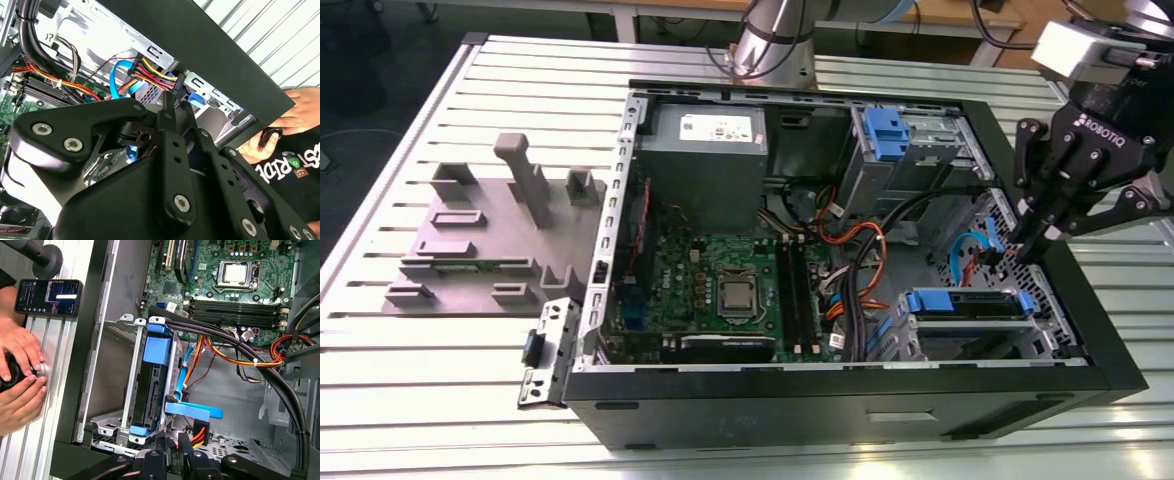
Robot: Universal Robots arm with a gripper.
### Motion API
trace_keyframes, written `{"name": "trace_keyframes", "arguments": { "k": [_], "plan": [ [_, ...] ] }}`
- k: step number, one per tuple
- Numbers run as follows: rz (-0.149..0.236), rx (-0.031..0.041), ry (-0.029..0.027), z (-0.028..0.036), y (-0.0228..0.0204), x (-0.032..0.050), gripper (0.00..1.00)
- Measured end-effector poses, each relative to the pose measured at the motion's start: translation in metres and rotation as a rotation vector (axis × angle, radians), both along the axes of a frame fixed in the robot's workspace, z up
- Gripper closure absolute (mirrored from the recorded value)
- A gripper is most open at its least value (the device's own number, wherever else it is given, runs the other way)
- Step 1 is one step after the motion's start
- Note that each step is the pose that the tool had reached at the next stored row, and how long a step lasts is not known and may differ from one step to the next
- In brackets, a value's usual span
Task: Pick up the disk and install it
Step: 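Insert the first disk wire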
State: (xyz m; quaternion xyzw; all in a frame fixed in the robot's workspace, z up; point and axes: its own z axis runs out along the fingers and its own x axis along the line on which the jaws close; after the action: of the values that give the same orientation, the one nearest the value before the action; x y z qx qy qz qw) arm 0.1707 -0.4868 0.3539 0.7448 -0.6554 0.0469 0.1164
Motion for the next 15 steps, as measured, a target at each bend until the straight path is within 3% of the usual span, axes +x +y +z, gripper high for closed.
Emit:
{"name": "trace_keyframes", "arguments": {
  "k": [2, 3, 15],
  "plan": [
    [0.000, -0.0001, 0.0000, 0.0000, 0.0001, 0.0000, 0.75],
    [0.000, 0.0000, 0.0000, 0.0000, 0.0001, 0.0000, 0.69],
    [0.002, -0.0012, 0.0001, -0.0019, 0.0001, 0.0002, 0.69]
  ]
}}
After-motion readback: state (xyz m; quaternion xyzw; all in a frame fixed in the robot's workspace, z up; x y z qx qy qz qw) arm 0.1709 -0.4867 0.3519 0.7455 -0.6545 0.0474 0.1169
